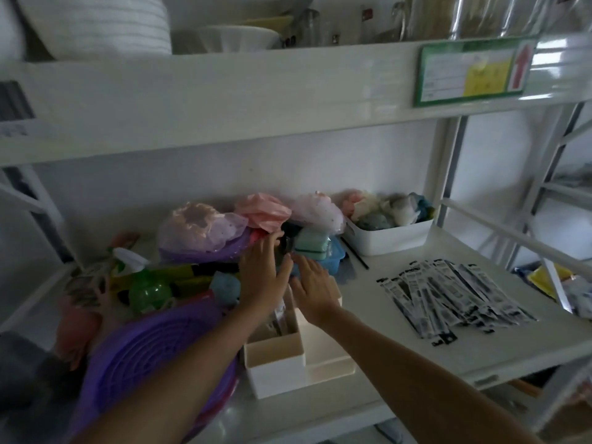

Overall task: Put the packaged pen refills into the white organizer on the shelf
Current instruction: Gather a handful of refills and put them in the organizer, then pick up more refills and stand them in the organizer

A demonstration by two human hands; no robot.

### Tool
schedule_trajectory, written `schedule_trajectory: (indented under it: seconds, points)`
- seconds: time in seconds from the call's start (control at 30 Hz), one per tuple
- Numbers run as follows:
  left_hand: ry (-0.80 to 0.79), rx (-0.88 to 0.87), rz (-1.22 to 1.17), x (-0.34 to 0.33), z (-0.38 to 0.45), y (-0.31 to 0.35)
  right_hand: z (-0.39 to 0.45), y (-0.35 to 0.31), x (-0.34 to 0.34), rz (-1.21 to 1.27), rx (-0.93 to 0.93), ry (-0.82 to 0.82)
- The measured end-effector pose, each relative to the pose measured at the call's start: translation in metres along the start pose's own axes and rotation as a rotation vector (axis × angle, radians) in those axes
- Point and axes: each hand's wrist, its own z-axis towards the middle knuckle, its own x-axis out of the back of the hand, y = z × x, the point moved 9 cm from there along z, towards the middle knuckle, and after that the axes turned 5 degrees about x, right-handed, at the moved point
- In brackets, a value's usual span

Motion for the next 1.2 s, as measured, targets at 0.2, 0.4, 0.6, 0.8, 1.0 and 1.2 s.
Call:
schedule_trajectory:
  seconds: [0.2,0.4,0.6,0.8,1.0,1.2]
  points:
    - [-0.235,-0.019,0.358,-0.104,-0.004,0.055,0.0,0.12,0.095,-0.258,-0.246,0.063]
    - [-0.636,0.344,0.165,-0.267,-0.04,0.105,-0.034,0.295,0.181,-0.368,-0.499,-0.183]
    - [-0.668,0.652,0.06,-0.37,-0.067,0.17,-0.057,0.374,0.192,-0.219,-0.527,-0.511]
    - [-0.456,0.839,0.106,-0.375,-0.077,0.18,-0.076,0.382,0.169,0.221,-0.662,-0.546]
    - [-0.412,0.944,-0.246,-0.362,-0.064,0.172,-0.067,0.374,0.174,0.468,-0.699,-0.476]
    - [-0.437,0.986,-0.32,-0.33,-0.061,0.158,-0.03,0.335,0.184,0.49,-0.523,-0.507]
